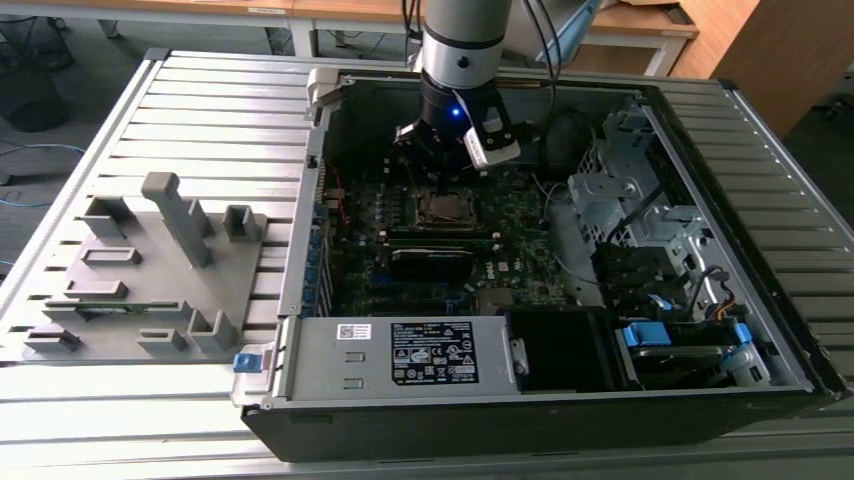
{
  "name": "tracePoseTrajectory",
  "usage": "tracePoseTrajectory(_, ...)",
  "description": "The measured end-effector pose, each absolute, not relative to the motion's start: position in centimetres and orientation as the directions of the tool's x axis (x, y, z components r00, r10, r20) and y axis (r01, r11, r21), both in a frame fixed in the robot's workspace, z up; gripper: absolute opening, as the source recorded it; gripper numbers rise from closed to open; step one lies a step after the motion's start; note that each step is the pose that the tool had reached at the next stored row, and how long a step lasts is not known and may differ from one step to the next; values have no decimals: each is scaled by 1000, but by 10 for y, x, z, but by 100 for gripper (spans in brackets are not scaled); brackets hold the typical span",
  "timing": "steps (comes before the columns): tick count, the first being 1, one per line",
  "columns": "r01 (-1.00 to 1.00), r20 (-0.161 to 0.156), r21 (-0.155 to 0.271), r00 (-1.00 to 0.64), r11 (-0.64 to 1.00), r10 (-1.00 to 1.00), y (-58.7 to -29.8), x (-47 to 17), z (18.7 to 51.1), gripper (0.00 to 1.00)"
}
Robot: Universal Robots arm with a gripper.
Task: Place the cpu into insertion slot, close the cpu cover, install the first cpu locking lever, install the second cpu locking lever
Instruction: 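Install the first cpu locking lever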
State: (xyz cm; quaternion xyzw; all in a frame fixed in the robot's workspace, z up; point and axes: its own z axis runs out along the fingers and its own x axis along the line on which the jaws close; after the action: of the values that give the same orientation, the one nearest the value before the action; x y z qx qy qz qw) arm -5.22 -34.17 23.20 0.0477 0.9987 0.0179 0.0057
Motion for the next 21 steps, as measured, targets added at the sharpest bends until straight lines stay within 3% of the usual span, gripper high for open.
tracePoseTrajectory(21,95,-10,36,-995,995,95,-342,-65,237,11)
